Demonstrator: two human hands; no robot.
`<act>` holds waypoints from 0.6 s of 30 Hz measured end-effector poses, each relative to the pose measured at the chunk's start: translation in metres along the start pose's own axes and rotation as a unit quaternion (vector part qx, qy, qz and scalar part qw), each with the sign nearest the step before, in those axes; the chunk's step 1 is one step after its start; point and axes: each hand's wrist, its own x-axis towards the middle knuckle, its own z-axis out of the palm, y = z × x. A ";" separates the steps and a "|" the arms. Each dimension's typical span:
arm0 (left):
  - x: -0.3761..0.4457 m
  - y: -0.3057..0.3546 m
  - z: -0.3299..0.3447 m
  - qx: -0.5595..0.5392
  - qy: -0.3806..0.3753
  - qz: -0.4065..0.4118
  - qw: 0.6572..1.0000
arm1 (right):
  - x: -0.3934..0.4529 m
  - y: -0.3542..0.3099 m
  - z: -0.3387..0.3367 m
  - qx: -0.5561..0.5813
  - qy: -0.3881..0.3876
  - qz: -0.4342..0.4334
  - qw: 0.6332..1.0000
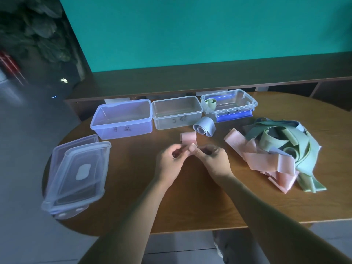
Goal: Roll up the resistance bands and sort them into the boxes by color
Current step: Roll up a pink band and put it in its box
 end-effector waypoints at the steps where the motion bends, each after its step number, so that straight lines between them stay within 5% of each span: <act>1: -0.007 0.003 -0.001 0.009 0.001 0.002 1.000 | -0.006 0.000 -0.002 -0.003 -0.007 -0.002 1.000; 11: -0.059 0.015 -0.012 0.048 -0.031 -0.015 0.998 | -0.054 -0.005 -0.023 -0.044 -0.024 0.006 0.999; 18: -0.069 0.011 -0.013 0.093 -0.040 -0.007 0.995 | -0.064 -0.010 -0.031 -0.027 0.033 0.030 0.999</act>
